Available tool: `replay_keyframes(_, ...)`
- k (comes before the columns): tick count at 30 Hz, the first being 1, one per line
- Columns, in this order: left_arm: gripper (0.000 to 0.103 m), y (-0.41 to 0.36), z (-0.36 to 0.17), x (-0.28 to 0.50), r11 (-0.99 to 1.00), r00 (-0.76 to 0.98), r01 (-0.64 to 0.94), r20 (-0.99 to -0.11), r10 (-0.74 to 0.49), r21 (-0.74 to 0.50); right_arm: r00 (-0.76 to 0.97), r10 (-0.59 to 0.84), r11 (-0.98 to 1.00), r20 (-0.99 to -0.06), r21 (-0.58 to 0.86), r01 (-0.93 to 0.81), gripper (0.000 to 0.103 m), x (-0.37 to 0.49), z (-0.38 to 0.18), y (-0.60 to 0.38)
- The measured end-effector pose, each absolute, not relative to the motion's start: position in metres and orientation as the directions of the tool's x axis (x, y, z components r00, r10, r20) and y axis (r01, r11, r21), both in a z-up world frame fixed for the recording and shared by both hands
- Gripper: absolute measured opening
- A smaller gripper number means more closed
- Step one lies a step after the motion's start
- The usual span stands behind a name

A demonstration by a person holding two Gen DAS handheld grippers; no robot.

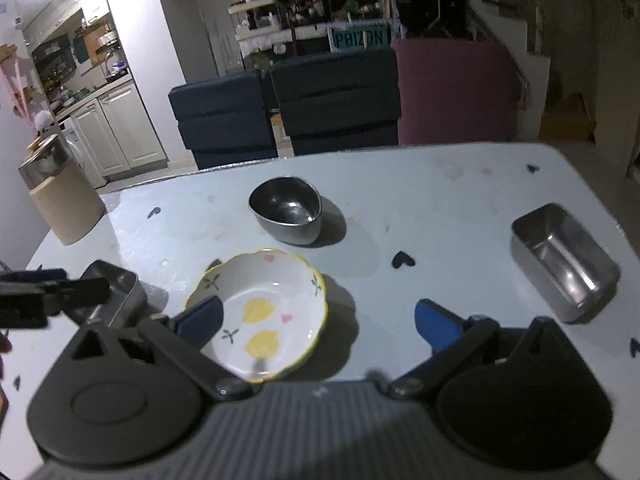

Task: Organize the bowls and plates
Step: 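Reach both grippers to the yellow-rimmed lemon bowl and close on its rim, then lift the lemon bowl with both grippers toward the cream bowl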

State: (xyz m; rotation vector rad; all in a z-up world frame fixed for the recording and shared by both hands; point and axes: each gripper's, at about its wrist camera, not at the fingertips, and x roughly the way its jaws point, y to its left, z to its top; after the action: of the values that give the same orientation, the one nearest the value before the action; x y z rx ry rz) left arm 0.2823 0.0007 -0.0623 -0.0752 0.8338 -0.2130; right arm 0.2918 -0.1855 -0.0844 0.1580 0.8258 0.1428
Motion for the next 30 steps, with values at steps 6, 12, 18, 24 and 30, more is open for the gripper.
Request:
replay_keyframes(6,0.069,-0.015,-0.081,0.309,0.978,0.605,0.156,-0.77,-0.204,-0.137,0.629,0.201,0.97,-0.751,0.242,-0.021,0.095,0.319,-0.096,-0.19)
replay_keyframes(12,0.053,-0.025,-0.107,0.332,0.981,0.542,0.155,-0.819,-0.186,-0.12,0.585,0.197,0.961,-0.787,0.272,0.042,0.065,0.339,-0.115,-0.206)
replay_keyframes(18,0.043,-0.025,-0.126,0.348,0.985,0.499,0.124,-0.851,-0.165,-0.119,0.55,0.201,0.961,-0.811,0.273,0.051,0.053,0.351,-0.135,-0.209)
replay_keyframes(24,0.029,-0.019,-0.142,0.352,0.985,0.461,0.1,-0.871,-0.171,-0.141,0.516,0.226,0.962,-0.826,0.272,0.014,0.047,0.36,-0.146,-0.199)
replay_keyframes(30,0.022,-0.02,-0.147,0.353,0.98,0.445,0.108,-0.873,-0.199,-0.168,0.474,0.214,0.969,-0.854,0.246,0.007,0.042,0.371,-0.158,-0.187)
